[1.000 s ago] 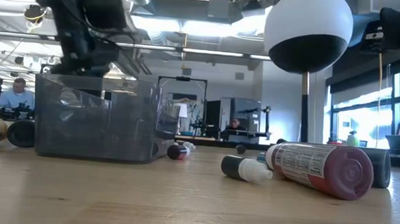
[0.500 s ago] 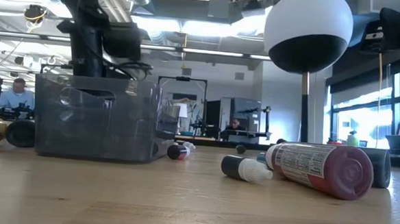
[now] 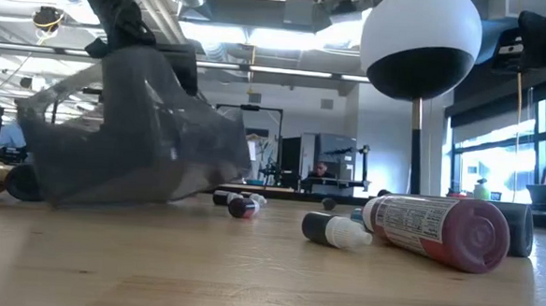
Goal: Pick & Place food coloring
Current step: Put the large blue food coloring bottle into the black bin
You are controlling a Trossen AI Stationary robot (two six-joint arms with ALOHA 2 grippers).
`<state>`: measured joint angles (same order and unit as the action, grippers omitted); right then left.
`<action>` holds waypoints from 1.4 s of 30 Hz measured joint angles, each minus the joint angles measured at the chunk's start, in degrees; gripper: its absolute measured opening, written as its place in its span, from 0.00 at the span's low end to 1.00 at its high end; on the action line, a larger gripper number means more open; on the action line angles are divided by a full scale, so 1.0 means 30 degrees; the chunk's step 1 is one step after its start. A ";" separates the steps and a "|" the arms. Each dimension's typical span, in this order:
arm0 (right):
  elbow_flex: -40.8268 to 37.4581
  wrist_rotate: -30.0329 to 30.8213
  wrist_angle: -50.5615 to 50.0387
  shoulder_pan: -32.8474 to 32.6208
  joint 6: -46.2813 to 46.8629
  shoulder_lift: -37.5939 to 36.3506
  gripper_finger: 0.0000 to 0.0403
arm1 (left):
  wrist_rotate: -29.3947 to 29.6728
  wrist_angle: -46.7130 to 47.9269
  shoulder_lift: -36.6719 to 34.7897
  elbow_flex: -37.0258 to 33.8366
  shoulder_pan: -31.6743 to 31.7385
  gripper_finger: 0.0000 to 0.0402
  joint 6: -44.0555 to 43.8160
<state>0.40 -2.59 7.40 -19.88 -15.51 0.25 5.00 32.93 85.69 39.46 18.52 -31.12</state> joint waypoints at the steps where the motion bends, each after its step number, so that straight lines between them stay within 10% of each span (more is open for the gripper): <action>1: 0.0000 0.0000 0.0007 -0.0004 -0.0002 0.0000 0.28 | 0.0013 0.0000 0.0000 0.0000 0.0000 0.53 -0.0007; 17: 0.0000 0.0007 0.0007 0.0000 -0.0012 0.0000 0.28 | -0.0002 0.0007 0.0000 -0.0001 0.0000 0.29 0.0001; 42: 0.0000 0.0015 0.0015 -0.0007 -0.0012 -0.0007 0.28 | 0.0982 0.2992 -0.2536 0.3380 0.0001 0.29 0.1217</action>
<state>0.40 -2.55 7.44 -19.90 -15.55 0.23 7.94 41.90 78.08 49.61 18.53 -27.46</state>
